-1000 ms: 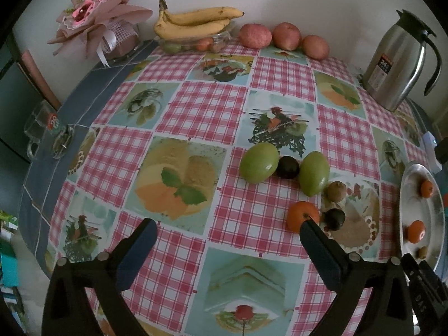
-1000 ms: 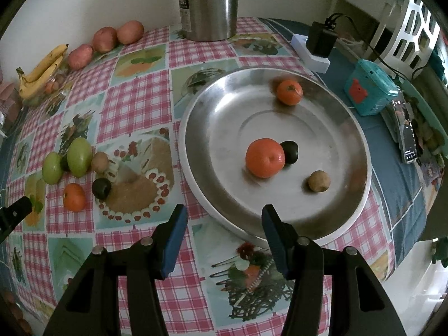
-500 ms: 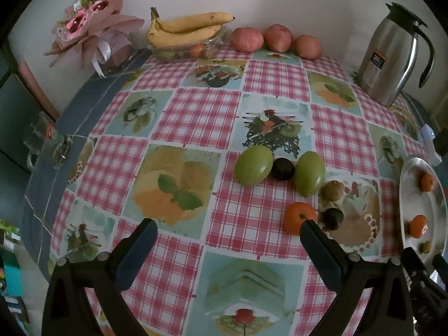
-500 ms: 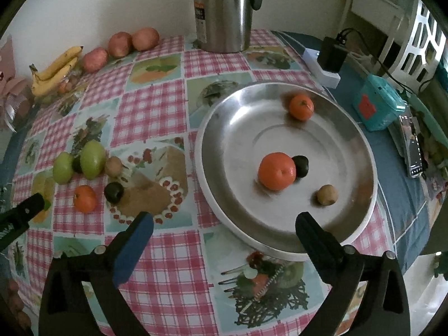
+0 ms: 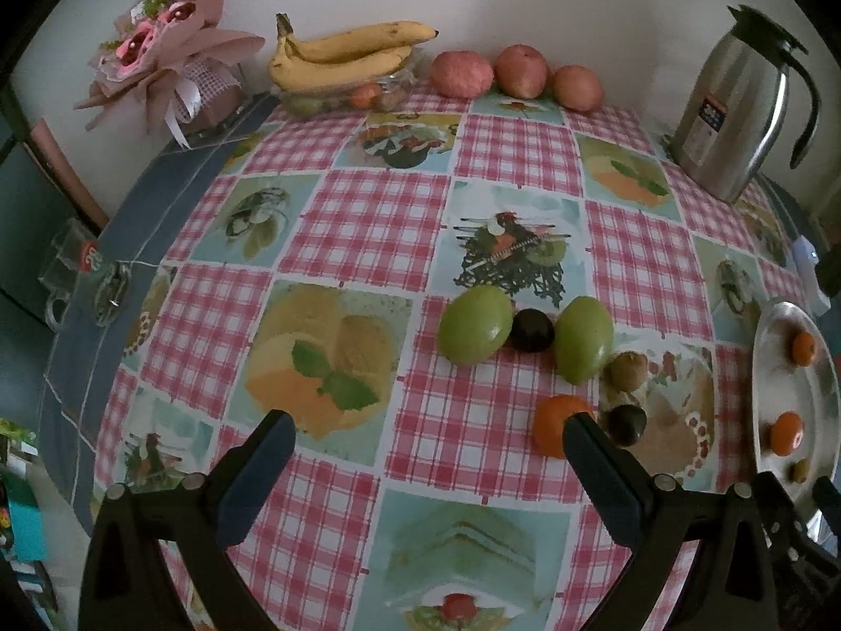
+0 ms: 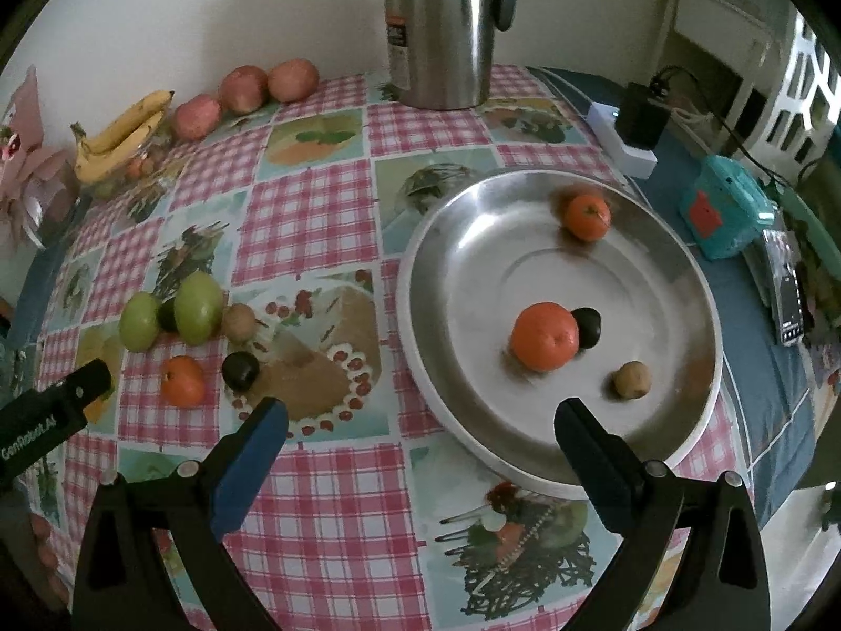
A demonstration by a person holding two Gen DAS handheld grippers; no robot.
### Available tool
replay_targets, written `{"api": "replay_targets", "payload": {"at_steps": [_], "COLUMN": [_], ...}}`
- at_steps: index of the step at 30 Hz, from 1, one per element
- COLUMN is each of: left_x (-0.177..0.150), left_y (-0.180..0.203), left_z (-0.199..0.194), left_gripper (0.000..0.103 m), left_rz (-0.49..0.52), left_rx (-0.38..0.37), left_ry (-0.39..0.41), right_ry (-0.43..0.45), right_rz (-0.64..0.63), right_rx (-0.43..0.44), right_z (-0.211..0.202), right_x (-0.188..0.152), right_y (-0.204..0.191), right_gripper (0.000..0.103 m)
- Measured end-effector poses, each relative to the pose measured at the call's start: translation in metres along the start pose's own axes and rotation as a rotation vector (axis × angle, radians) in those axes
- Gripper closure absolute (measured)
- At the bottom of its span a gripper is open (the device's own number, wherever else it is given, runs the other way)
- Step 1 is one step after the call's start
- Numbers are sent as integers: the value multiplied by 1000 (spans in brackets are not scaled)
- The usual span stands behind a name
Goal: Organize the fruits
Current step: 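Move both tools back toward the fruit cluster, then grasp an orange with left tool while right tool approaches a dark plum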
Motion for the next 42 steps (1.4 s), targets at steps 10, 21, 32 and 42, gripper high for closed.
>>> {"api": "replay_targets", "payload": {"at_steps": [10, 21, 32, 42], "left_x": [19, 35, 33, 24], "left_y": [-15, -32, -24, -1], "left_z": [8, 23, 42, 44], "left_gripper": [0, 0, 0, 0], "left_rz": [-58, -138, -133, -85], "left_rx": [-3, -39, -76, -135], "left_ry": [-11, -47, -120, -166], "right_ry": [-15, -51, -160, -215], "right_rz": [-44, -100, -107, -117], "right_rx": [23, 73, 42, 24], "right_z": [-9, 3, 42, 61], "right_x": [25, 44, 39, 23], "right_y": [-35, -81, -85, -78], "right_gripper": [2, 2, 2, 2]}}
Point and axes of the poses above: each gripper's, at about its wrist camera, not at the fingertips, and z roughly the way its jaws point, y to its right, x to its top, the point moved 4 cm from there along z, roughly the way its jaws point
